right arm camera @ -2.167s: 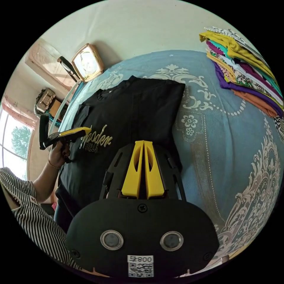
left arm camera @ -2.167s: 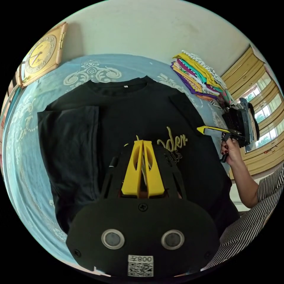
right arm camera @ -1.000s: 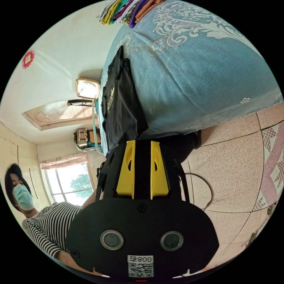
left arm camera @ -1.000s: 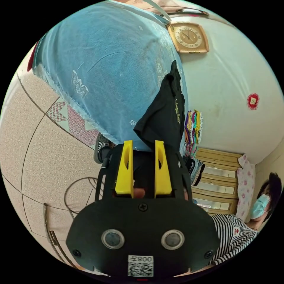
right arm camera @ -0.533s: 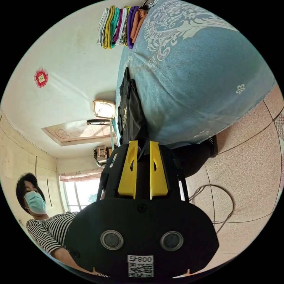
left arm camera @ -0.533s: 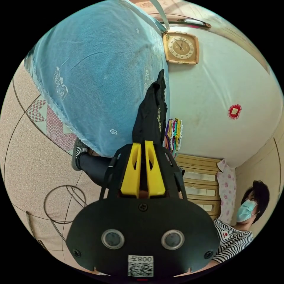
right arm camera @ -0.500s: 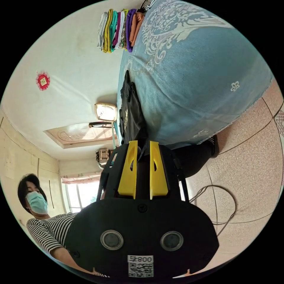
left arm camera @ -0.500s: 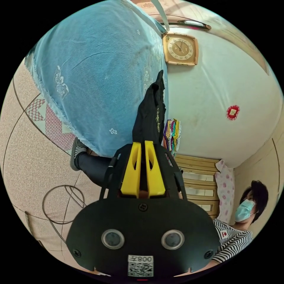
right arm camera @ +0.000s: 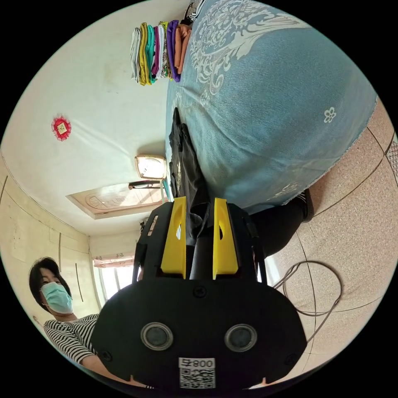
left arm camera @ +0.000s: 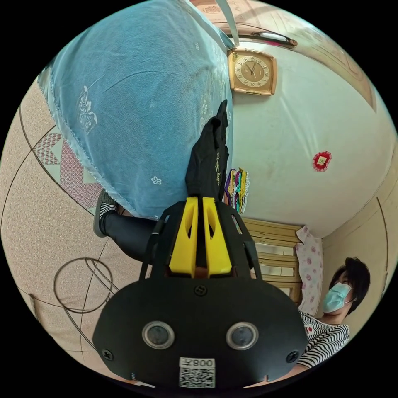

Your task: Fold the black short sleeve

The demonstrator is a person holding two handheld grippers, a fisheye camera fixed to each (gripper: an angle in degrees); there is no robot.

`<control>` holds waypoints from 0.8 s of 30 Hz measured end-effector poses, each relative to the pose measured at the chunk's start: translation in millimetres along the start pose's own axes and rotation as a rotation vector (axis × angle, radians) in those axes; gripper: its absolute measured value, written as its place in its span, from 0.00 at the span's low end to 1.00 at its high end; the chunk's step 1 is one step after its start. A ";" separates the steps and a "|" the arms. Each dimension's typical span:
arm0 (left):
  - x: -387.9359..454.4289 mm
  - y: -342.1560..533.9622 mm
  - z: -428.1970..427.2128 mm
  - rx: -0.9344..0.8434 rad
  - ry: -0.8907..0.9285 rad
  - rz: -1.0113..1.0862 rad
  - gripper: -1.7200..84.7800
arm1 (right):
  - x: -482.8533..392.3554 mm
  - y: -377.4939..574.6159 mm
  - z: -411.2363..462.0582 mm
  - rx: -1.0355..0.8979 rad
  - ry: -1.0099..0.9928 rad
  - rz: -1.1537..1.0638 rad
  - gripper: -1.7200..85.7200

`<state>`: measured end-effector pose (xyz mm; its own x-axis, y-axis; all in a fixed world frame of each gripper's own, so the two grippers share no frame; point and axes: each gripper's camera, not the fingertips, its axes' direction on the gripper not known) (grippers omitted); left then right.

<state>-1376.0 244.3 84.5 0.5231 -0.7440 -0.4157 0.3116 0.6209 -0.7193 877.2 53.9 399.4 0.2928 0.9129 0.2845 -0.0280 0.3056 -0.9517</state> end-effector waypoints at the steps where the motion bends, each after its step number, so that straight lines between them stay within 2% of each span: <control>1: -0.2 2.1 -1.5 0.000 0.001 -0.001 0.05 | 2.2 1.5 2.3 -0.015 0.016 0.009 0.13; 10: 8.1 35.1 -23.9 0.004 0.039 0.013 0.04 | 8.1 24.3 -9.2 -0.031 -0.043 -0.010 0.04; 24: 60.3 92.0 -81.3 0.026 0.187 0.180 0.04 | -59.9 78.8 -55.9 -0.091 -0.161 -0.260 0.03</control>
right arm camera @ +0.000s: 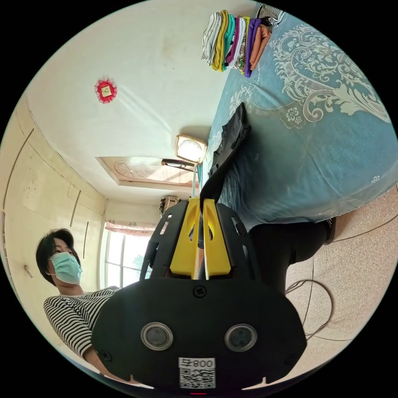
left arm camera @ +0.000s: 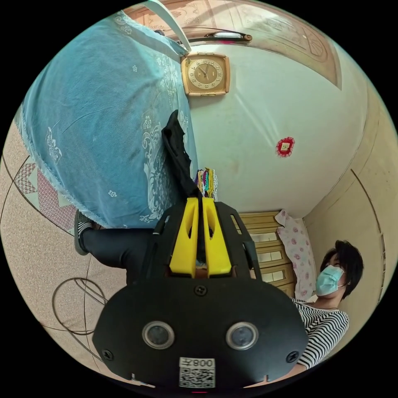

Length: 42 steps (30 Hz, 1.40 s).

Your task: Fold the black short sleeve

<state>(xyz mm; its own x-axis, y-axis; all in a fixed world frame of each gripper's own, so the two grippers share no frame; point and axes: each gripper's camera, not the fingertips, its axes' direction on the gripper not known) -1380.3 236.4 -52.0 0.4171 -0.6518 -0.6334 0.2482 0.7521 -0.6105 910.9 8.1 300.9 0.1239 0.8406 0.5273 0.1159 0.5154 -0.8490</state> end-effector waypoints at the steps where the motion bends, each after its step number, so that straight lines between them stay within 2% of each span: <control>1: 1.3 2.8 -1.8 -0.003 0.004 0.003 0.04 | -2.5 6.8 -4.1 0.000 -0.012 -0.003 0.03; 21: 15.5 101.2 -55.6 0.013 0.054 -0.021 0.04 | -1.2 119.8 -49.1 -0.051 -0.021 0.017 0.03; 42: 27.4 114.8 -55.6 0.035 0.108 -0.005 0.04 | -21.7 149.8 -76.2 -0.051 -0.045 -0.019 0.03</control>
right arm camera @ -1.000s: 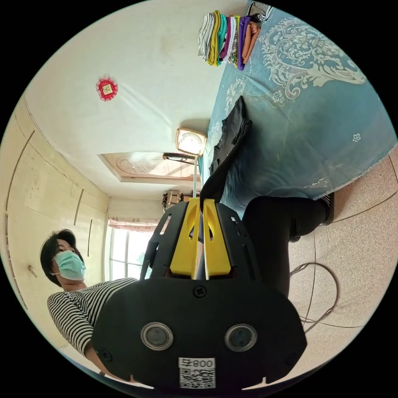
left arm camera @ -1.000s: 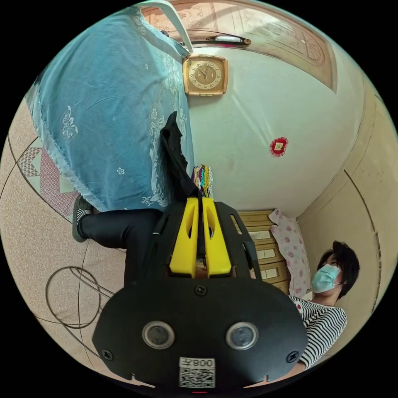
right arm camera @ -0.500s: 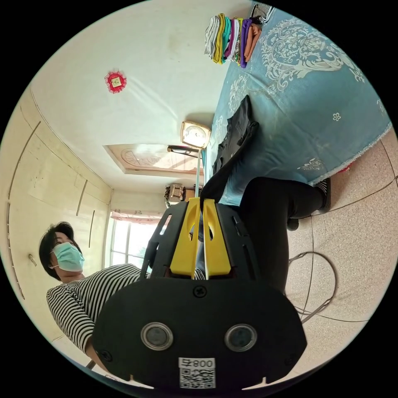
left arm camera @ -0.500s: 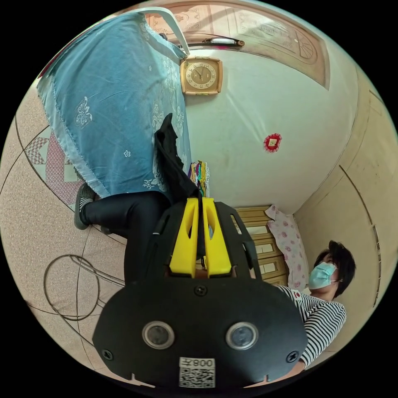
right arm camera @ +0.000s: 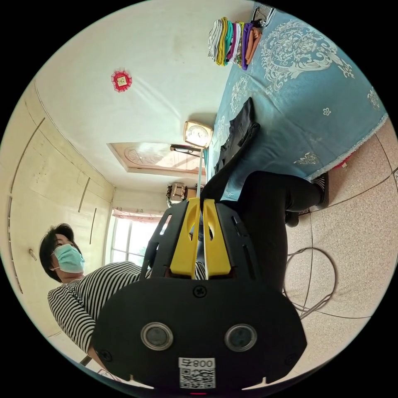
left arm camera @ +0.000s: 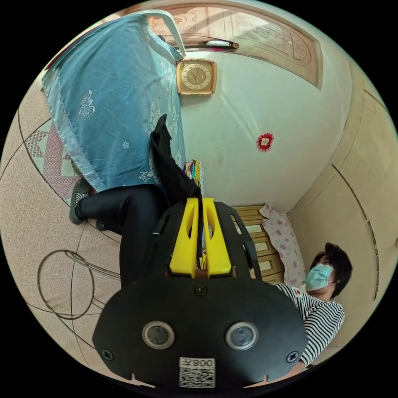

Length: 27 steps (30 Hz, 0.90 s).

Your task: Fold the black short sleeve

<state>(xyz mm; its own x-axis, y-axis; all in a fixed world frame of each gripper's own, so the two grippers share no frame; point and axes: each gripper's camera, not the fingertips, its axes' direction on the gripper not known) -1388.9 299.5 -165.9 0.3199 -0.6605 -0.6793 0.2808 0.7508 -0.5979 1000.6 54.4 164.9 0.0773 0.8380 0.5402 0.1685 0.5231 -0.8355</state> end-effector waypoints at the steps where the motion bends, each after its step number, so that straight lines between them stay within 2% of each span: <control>1: -0.7 -1.6 1.3 0.002 0.003 -0.002 0.04 | 0.2 -2.5 0.5 0.003 -0.003 0.005 0.03; 15: -3.7 -97.5 65.5 -0.015 0.006 0.004 0.04 | -11.5 -86.8 20.3 0.027 -0.023 0.020 0.03; 27: 3.1 -261.6 180.2 -0.065 -0.020 0.079 0.04 | -35.8 -255.8 65.7 0.042 -0.041 -0.030 0.03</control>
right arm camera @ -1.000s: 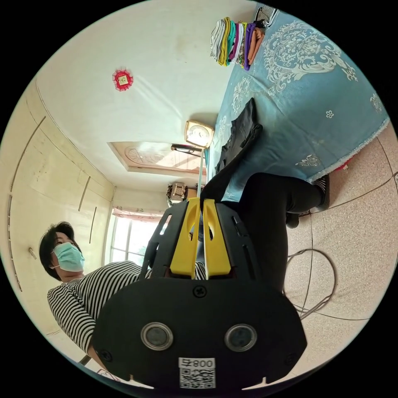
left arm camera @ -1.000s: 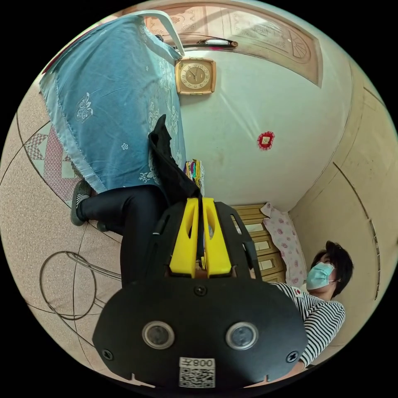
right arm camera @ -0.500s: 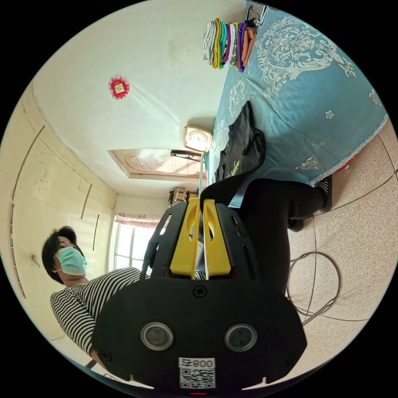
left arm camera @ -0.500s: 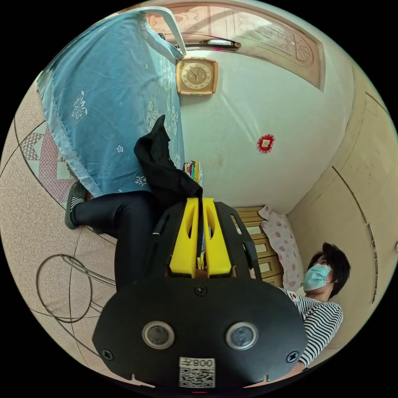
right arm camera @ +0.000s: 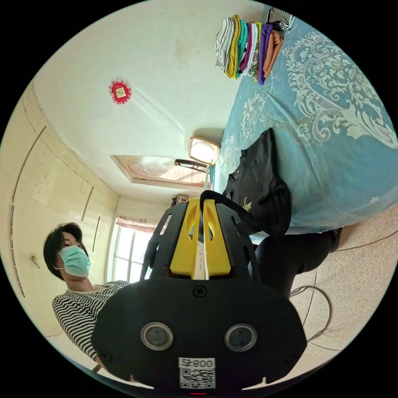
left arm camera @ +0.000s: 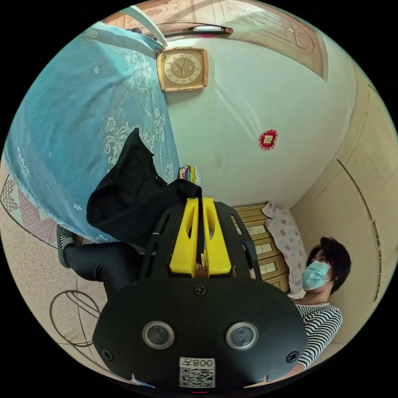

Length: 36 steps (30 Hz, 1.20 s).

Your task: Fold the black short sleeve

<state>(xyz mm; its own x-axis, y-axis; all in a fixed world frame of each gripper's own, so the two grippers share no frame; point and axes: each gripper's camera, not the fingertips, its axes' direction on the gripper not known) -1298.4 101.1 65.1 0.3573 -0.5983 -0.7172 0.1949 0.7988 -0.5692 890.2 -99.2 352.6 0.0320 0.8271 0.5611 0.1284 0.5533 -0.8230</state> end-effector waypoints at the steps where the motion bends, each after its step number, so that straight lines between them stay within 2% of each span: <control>1: -1.2 -9.3 5.9 -0.001 -0.004 0.002 0.04 | 0.5 -19.7 6.9 -0.001 0.000 -0.002 0.03; 17: -82.3 -216.3 141.4 -0.010 -0.096 -0.022 0.04 | 44.7 -255.2 101.1 -0.056 0.056 0.036 0.03; 36: -202.2 -354.7 253.7 -0.010 -0.205 -0.109 0.04 | 115.9 -409.5 196.7 -0.109 0.162 0.144 0.03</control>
<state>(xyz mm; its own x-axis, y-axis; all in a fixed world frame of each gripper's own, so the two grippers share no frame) -1208.0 -45.0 514.0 0.5133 -0.6545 -0.5551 0.2333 0.7289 -0.6437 646.3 -210.6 737.2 0.2151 0.8652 0.4529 0.2175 0.4097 -0.8859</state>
